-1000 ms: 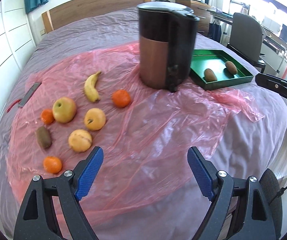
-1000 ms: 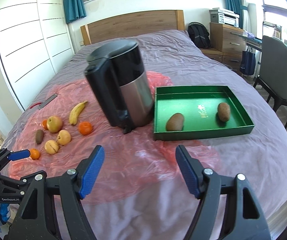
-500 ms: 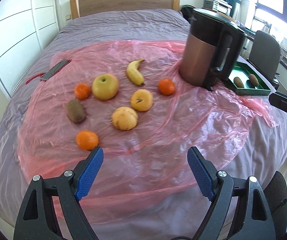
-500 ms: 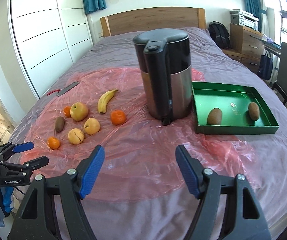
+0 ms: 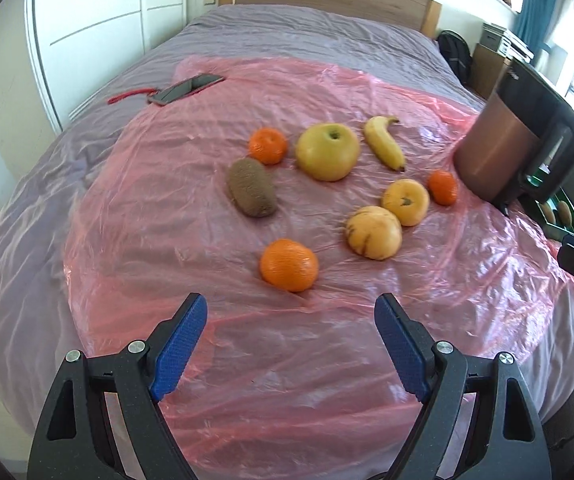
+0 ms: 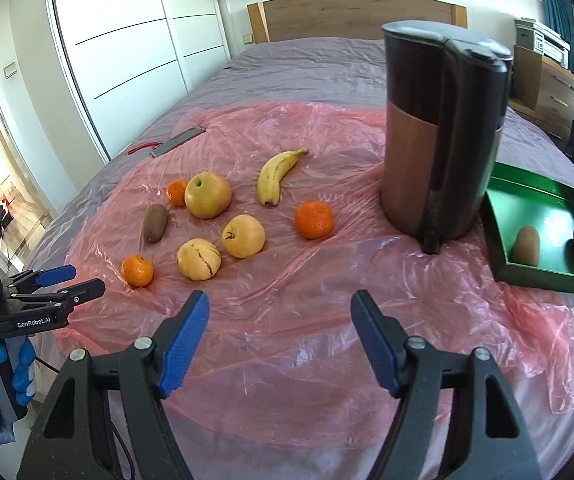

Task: Organize fruits
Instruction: 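Grasp a mandarin with the left gripper while the right gripper grasps a yellow pear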

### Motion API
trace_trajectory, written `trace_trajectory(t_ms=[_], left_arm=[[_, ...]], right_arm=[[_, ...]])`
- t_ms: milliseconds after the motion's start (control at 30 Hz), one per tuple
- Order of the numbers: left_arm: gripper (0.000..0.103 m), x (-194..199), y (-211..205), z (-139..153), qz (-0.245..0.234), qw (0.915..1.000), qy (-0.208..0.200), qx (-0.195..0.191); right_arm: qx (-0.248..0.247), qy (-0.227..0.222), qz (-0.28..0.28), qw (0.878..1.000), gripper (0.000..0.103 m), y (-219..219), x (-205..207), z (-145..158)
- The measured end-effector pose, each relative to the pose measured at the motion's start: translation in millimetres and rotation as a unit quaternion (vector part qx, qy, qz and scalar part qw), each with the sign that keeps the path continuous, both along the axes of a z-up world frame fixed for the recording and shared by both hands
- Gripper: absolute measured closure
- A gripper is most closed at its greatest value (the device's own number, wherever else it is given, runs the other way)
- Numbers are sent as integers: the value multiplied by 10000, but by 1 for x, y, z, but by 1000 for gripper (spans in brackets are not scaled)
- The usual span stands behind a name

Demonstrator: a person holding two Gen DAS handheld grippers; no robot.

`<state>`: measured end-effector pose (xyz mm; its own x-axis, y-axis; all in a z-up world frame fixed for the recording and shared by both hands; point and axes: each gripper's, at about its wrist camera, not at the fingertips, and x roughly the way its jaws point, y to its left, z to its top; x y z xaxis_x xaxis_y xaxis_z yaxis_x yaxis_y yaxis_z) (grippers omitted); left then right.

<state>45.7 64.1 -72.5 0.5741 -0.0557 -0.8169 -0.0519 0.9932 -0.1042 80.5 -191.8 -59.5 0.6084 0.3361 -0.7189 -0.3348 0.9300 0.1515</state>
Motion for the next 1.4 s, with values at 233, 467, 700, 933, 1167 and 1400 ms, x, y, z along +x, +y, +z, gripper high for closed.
trace_trajectory(t_ms=[233, 467, 700, 933, 1167, 1400], left_arm=[[22, 20, 13, -25, 23, 9996, 210, -188], [29, 43, 13, -41, -70, 9991, 371, -201], [37, 54, 13, -56, -217, 9981, 529, -246], [44, 58, 13, -60, -381, 9973, 545, -304], [53, 60, 11, -64, -504, 9969, 549, -265], [64, 59, 8, -65, -595, 9967, 534, -136]], right_arm=[[31, 262, 281, 9993, 22, 36, 35, -26], [112, 454, 376, 9982, 22, 68, 78, -49], [146, 670, 283, 9972, 22, 90, 118, -73], [121, 869, 212, 9959, 32, 100, 135, -93], [82, 973, 203, 9950, 63, 105, 142, -105], [183, 1105, 157, 9936, 72, 103, 146, -112]])
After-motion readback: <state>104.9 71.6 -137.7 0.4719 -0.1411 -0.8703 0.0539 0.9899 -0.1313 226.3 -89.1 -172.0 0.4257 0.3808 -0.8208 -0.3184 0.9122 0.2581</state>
